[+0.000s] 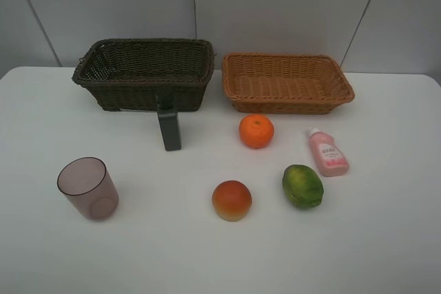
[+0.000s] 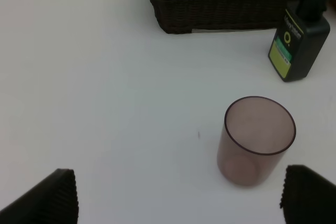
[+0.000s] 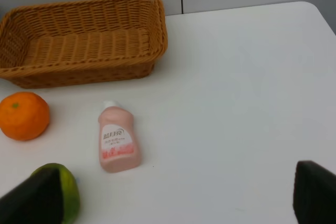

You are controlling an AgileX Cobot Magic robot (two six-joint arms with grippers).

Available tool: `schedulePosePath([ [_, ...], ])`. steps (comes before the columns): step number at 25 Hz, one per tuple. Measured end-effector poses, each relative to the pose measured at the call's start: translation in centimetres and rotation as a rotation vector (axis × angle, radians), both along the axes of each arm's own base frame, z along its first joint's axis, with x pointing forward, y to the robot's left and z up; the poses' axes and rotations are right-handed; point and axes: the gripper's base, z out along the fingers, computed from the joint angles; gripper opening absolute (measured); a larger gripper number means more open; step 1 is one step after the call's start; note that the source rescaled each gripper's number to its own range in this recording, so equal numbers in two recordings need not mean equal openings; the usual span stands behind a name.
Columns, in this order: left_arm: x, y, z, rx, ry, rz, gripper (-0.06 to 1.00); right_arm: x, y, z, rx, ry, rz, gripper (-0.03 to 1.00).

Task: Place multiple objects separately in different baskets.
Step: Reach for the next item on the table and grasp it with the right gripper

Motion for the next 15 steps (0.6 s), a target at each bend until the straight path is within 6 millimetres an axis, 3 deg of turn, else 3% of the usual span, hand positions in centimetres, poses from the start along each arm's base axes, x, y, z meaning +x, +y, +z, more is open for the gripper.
schedulePosePath([
  [4,0.0,0.0,0.0,0.0,0.0,0.0,1.0,0.1,0.1,0.4,0.014,-0.005,0.01,0.88],
  [7,0.0,0.0,0.0,0.0,0.0,0.0,1.0,1.0,0.1,2.5,0.02,-0.006,0.014,0.88],
  [11,0.0,0.0,0.0,0.0,0.0,0.0,1.0,3.5,-0.1,6.4,0.025,0.032,0.014,0.88],
  [15,0.0,0.0,0.0,0.0,0.0,0.0,1.0,7.4,-0.4,9.5,0.039,0.1,0.018,0.88],
])
